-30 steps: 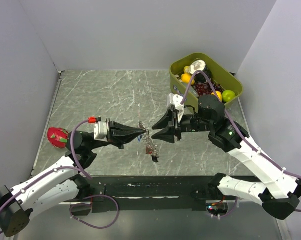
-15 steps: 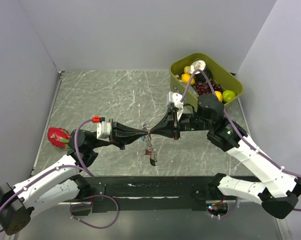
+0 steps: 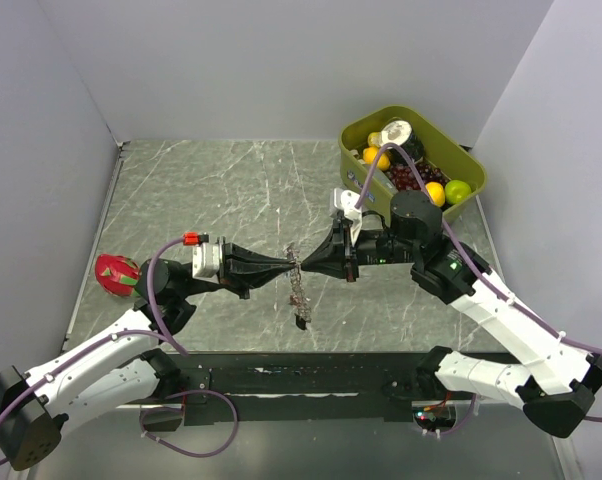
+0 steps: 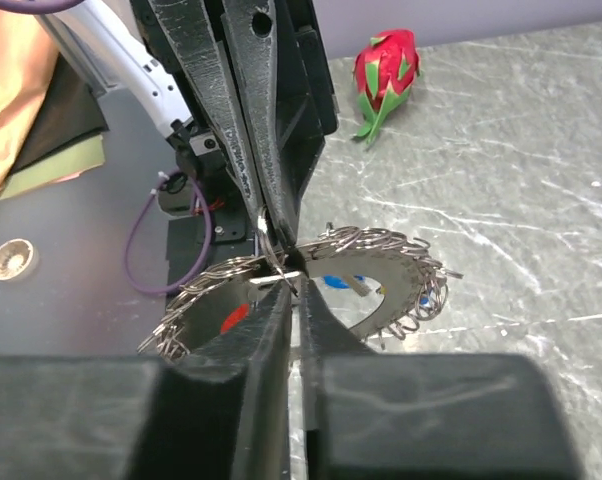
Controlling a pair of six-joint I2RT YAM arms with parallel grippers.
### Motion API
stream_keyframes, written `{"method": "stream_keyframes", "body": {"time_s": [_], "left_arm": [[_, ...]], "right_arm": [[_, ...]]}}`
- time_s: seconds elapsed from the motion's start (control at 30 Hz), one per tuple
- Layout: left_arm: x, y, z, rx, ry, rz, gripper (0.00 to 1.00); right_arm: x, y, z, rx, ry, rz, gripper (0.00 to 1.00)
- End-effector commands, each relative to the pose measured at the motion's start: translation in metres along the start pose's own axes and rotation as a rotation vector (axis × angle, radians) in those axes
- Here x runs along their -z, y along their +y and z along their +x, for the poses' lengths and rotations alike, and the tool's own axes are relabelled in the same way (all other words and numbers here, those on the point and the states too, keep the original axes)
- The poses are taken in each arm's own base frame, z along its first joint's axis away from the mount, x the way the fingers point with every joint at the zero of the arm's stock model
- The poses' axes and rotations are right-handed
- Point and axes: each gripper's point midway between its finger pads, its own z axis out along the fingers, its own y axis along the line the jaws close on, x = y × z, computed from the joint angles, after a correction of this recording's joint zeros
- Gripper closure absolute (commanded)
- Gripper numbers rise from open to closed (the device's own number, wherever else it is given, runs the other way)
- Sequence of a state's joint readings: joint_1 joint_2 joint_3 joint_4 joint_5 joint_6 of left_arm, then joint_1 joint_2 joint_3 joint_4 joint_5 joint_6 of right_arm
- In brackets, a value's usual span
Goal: Put the keys on the keyring
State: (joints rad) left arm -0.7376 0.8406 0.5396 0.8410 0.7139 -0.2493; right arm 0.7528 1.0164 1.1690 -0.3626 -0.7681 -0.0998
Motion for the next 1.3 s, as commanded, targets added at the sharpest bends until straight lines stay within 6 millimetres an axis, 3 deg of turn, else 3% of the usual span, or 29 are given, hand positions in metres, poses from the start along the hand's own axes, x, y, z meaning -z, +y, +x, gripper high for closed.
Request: {"method": "stream_keyframes", "body": {"time_s": [0.0,0.43,1.1,1.2,1.27], "left_arm": [[-0.007,-0.007,-0.044,-0.105,-0.106,0.043,0.99],[-0.008,-0.014,-0.050,-0.120,-0.126,0.080,0.99],[-0.012,-0.026,-0.049,-0.076,-0.140,0.173,0.99],[-0.012,-0.025,-0.047,-0.073,-0.128,0.167,0.99],[-0.011,-0.024,-0.044,-0.074,-0.117,0.160,0.99]], "right_arm": [[0.002,-0.001,-0.010,0.028,-0.027,0.007,1.00],[-0.005,-0.005,0.004,0.014,0.018,-0.016,1.00],[-0.015,0.001,0.004,0.004,0.018,-0.049,1.00],[-0.015,0.000,0.005,0.004,0.024,-0.043,0.96],[-0.012,-0.002,0.008,0.008,0.027,-0.019,0.86]]}}
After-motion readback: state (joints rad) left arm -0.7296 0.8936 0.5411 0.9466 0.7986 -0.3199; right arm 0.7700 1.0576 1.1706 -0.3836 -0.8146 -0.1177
